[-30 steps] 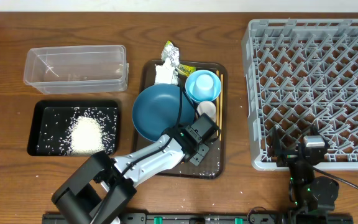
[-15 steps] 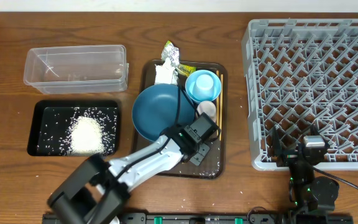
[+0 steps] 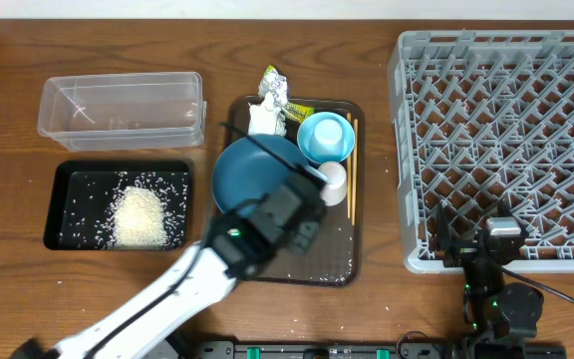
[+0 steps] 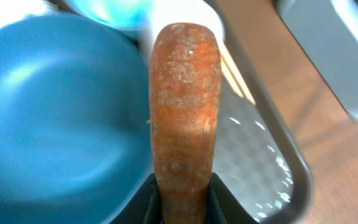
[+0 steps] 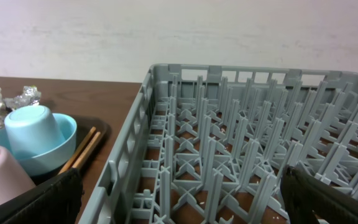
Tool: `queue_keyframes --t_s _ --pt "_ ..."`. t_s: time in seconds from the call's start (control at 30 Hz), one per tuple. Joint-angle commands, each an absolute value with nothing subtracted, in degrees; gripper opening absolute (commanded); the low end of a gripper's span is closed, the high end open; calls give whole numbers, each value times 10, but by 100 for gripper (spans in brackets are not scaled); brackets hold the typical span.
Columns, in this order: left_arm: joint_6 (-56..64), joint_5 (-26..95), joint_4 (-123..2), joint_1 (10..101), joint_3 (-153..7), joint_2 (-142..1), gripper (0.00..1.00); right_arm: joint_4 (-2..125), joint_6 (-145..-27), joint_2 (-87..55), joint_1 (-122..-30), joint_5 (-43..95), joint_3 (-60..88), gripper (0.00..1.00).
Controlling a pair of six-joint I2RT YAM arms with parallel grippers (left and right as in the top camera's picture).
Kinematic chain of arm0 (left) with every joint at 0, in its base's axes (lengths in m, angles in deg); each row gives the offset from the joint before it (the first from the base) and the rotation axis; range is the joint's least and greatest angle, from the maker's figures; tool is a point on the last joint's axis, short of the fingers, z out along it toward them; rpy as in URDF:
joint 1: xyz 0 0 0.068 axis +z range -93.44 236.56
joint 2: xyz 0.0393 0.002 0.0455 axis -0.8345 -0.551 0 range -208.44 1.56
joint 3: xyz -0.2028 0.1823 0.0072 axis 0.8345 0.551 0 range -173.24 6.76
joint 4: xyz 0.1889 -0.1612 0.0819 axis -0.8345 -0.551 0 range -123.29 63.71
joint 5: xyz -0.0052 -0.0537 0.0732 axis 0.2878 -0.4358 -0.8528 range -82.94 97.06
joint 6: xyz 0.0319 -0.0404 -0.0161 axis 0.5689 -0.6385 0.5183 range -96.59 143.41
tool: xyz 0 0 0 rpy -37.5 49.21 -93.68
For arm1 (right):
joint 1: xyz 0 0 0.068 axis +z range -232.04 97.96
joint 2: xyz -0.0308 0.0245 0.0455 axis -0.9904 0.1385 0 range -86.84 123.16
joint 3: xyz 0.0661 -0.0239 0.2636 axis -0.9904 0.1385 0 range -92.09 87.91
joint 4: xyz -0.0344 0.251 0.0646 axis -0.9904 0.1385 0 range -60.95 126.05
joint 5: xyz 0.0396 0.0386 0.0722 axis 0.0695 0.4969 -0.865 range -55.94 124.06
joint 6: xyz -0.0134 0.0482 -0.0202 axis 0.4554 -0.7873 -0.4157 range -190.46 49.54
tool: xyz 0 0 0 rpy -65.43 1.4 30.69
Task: Sort waste into correct bins and load items into the dishwasher rack
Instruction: 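Carry the carrot with the left gripper onto the black tray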
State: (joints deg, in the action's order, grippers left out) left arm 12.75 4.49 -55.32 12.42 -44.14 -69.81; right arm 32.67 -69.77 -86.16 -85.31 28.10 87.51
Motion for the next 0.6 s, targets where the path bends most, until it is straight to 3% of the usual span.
queue_keyframes --t_s 0.0,0.4,0.57 --pt "117 -1 -564 192 -442 -647 20 329 -693 -864 -854 282 876 99" --pt "-56 0 -641 573 -441 -639 20 329 -693 -864 -854 282 876 99" --pt "-112 6 -655 672 -441 -680 20 329 -693 -864 -854 282 876 99"
